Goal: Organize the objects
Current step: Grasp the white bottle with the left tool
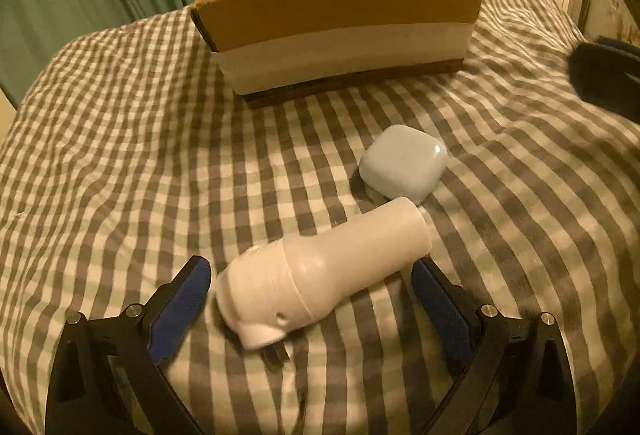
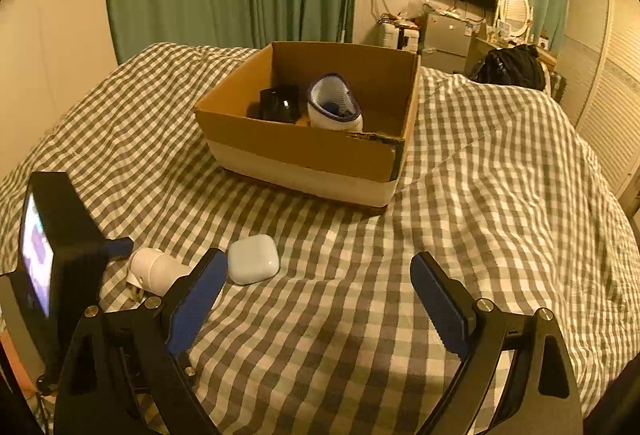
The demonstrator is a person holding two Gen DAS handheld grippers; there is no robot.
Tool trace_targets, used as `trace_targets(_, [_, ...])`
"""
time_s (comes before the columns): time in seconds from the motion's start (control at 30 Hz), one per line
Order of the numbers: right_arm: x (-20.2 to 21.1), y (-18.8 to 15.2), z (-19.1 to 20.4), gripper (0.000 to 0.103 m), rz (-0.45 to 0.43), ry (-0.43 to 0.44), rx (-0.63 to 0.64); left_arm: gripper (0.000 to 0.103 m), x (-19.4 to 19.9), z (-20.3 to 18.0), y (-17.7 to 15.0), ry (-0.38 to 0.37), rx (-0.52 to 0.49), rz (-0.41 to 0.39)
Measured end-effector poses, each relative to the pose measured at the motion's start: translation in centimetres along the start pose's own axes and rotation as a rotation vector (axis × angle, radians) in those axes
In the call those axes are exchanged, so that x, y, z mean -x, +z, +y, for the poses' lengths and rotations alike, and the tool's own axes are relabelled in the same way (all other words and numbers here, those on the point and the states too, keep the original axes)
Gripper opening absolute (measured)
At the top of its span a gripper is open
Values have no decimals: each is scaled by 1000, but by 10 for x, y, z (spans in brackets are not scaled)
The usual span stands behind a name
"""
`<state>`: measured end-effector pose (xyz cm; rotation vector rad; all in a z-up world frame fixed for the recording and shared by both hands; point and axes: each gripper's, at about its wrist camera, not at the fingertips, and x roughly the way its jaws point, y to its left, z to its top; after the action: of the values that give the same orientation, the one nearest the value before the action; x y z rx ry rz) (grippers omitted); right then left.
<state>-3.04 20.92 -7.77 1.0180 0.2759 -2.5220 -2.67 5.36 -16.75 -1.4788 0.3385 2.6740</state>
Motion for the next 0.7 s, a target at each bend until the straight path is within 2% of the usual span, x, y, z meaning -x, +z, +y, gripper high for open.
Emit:
trace_targets(0.1, [-1,-1,-3,93,6,-14,-17,102,-11,5,5,-29,24,26])
trace_targets(0.2, [-3,1,-7,93,21,-11,-40,90,-16,7,4,-58,40,47])
trace_targets(0.27, [-7,0,-9,93,33,-9,-52,82,-13,7,2,-55,42,41])
trace_targets(0.33, [-9,0,-9,93,43,-10,-52,62,-10,7,-1,-59,51,36])
trace_targets(0.37, [-10,0,-8,93,46,-12,-48,59,-7,8,-3,-60,57,31])
trace_targets(0.53, [-14,-1,-5,93,59,-18,-37,58,10,13,-7,-70,87,-20])
trace_targets(0.7, [-20,-1,-6,93,80,-10,-54,58,33,24,-9,-47,134,-77])
